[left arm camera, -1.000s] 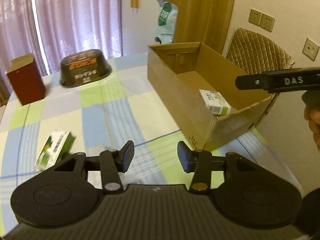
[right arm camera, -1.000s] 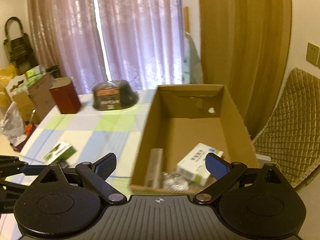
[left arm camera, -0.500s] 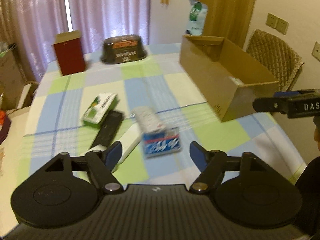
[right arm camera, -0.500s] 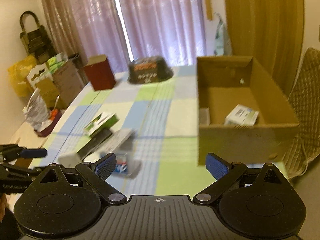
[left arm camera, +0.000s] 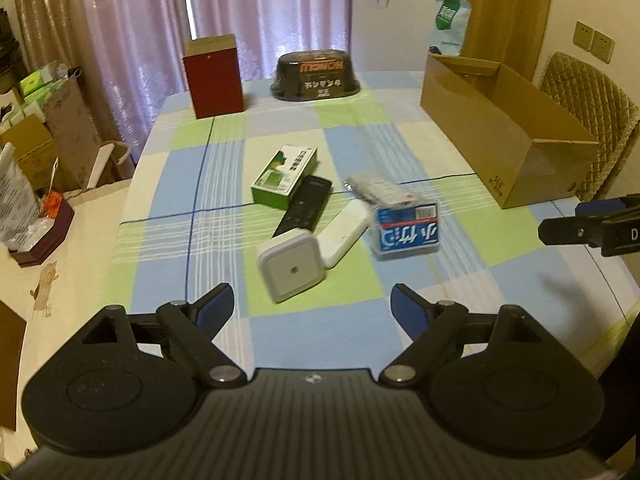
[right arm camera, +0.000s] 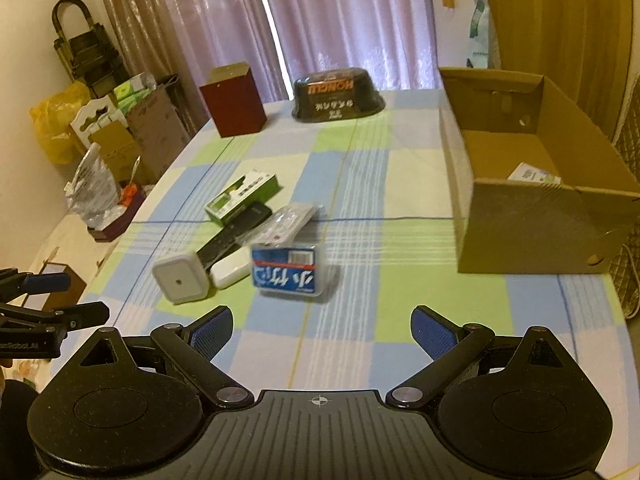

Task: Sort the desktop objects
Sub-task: 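Move both grippers back toward the table objects, then grasp the blue floss pick box with the right gripper while the left gripper grasps the white night light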

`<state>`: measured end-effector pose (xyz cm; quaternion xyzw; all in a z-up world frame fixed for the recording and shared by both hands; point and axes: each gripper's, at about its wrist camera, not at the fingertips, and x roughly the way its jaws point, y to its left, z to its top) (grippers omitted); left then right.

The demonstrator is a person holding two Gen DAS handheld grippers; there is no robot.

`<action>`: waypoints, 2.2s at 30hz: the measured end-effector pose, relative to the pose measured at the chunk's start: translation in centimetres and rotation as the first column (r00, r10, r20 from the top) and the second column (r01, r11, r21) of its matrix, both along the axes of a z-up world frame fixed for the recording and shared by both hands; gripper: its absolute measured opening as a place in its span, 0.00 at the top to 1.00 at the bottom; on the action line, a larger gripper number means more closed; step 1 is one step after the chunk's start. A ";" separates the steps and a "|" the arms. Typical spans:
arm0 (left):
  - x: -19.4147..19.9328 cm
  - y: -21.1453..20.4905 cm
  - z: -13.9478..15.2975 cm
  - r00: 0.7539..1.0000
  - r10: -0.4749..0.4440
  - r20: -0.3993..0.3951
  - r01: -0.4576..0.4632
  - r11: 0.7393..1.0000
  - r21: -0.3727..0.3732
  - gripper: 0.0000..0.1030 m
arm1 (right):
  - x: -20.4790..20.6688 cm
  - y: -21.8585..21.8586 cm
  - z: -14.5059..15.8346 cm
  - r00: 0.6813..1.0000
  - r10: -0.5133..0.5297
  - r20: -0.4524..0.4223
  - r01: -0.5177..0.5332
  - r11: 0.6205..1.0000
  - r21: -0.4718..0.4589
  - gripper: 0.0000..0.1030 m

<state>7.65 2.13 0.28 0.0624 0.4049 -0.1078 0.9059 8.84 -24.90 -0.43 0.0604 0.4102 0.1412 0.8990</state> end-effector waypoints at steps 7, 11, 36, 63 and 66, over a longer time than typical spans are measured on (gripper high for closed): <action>0.3 0.9 -0.9 1.000 0.020 -0.017 -0.020 1.000 0.000 0.16 | 0.4 2.1 -1.2 0.999 0.026 -0.024 -0.026 1.000 0.005 0.05; 1.0 1.3 -1.6 0.999 0.032 -0.029 -0.032 0.999 0.004 0.15 | 1.5 3.3 -2.3 0.998 0.046 -0.049 -0.046 0.999 0.010 0.04; 8.1 4.6 -7.0 0.988 0.136 -0.073 -0.140 0.989 -0.051 0.10 | 10.0 8.9 -10.9 0.996 -0.092 0.010 0.092 0.995 -0.025 0.00; 10.9 0.0 -11.6 0.950 0.304 -0.075 -0.310 0.946 -0.096 0.21 | 6.6 3.5 -11.5 0.997 -0.067 -0.034 0.062 0.991 -0.122 0.16; 10.9 0.0 -11.7 0.947 0.315 -0.065 -0.320 0.942 -0.100 0.32 | 6.2 3.0 -11.5 0.997 -0.065 -0.034 0.061 0.991 -0.117 0.16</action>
